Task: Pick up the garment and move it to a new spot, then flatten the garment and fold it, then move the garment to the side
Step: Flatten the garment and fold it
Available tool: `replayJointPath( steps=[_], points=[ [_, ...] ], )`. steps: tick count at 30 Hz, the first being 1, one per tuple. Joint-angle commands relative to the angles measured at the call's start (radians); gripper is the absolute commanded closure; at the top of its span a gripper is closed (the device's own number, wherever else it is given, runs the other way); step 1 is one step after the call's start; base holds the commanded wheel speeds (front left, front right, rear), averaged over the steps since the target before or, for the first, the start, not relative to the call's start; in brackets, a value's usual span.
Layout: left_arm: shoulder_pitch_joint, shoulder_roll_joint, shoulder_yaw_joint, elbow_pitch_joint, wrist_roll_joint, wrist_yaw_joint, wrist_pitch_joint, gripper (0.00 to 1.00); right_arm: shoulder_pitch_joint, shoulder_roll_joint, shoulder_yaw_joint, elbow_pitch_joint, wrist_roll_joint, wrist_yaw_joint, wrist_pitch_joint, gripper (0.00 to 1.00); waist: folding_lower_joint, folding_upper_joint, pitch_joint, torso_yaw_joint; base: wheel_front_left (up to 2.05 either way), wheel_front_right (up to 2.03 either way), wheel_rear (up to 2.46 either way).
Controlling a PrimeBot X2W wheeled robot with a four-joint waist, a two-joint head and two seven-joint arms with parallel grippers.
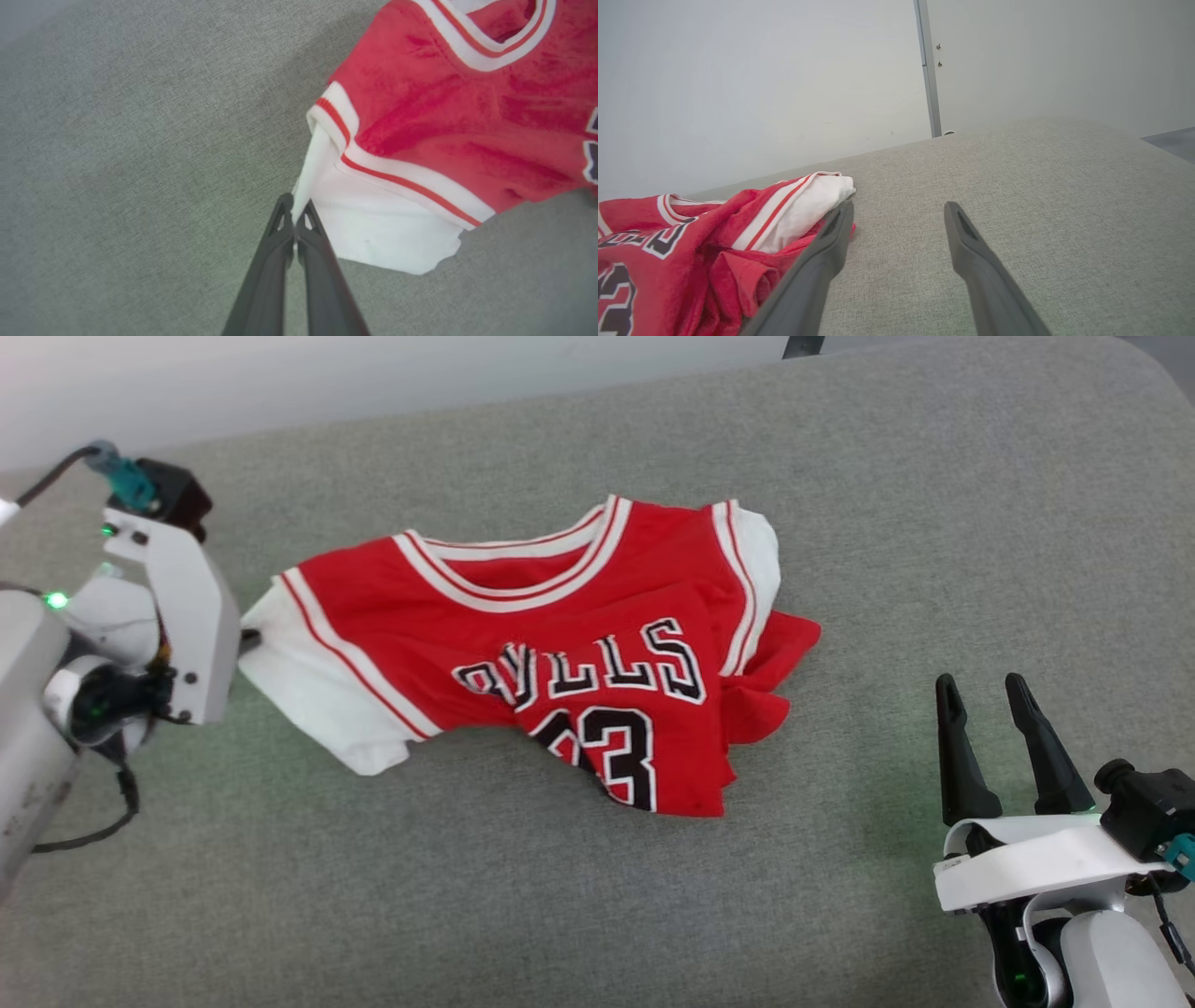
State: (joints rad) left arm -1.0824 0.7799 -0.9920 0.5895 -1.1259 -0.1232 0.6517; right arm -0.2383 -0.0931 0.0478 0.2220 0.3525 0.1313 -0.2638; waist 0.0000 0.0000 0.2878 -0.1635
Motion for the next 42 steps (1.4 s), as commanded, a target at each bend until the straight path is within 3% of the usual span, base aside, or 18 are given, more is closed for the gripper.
replayJointPath(
  steps=[1,14,18,20,21,22,23,33,39,42],
  points=[
    [-0.004,0.004,-0.002,0.007,0.003,0.005,-0.003,1.0,-0.002,-0.005,0.003,-0.002,0.004,-0.001,-0.001,0.0,0.0,0.0,0.003,-0.005,0.0,0.0,0.0],
    [-0.054,0.028,-0.057,0.13,0.165,0.072,-0.089,1.0,-0.006,0.0,-0.009,-0.007,0.005,-0.001,-0.001,0.0,0.0,0.0,0.027,-0.039,0.0,0.0,0.0],
    [-0.03,0.009,-0.04,0.181,0.125,0.049,-0.106,1.0,-0.012,0.004,-0.005,-0.005,0.005,-0.001,-0.001,0.0,0.0,0.0,0.032,-0.045,0.0,0.0,0.0],
    [-0.019,-0.003,-0.042,0.198,0.119,0.046,-0.114,0.81,-0.013,0.005,-0.004,-0.002,0.005,-0.001,-0.001,0.0,0.0,0.0,0.031,-0.045,0.0,0.0,0.0],
    [-0.017,-0.009,-0.045,0.204,0.119,0.047,-0.116,0.55,-0.012,0.006,-0.005,-0.002,0.005,-0.001,-0.001,0.0,0.0,0.0,0.029,-0.044,0.0,0.0,0.0],
    [-0.015,-0.012,-0.041,0.21,0.114,0.047,-0.126,0.04,-0.01,0.005,-0.006,-0.001,0.003,-0.001,-0.001,0.0,0.0,0.0,0.027,-0.043,0.0,0.0,0.0],
    [-0.015,-0.012,-0.037,0.219,0.111,0.042,-0.134,0.0,-0.01,0.003,-0.005,-0.002,0.001,-0.001,-0.001,0.0,0.0,0.0,0.026,-0.041,0.0,0.0,0.0],
    [0.043,-0.08,0.002,0.169,0.086,0.021,-0.355,0.0,-0.03,-0.067,0.042,0.034,-0.01,-0.001,-0.001,0.0,0.0,0.0,-0.04,0.048,0.0,0.0,0.0],
    [0.171,-0.094,0.027,0.06,0.084,0.058,-0.558,0.0,-0.083,-0.142,0.118,0.12,0.002,-0.001,0.057,0.0,0.0,0.0,-0.079,0.131,0.0,0.0,0.0],
    [0.246,-0.099,0.041,-0.006,0.093,0.102,-0.67,0.0,-0.121,-0.185,0.161,0.144,0.027,-0.001,0.123,0.0,0.0,0.0,-0.086,0.172,0.0,0.0,0.0]
  ],
)
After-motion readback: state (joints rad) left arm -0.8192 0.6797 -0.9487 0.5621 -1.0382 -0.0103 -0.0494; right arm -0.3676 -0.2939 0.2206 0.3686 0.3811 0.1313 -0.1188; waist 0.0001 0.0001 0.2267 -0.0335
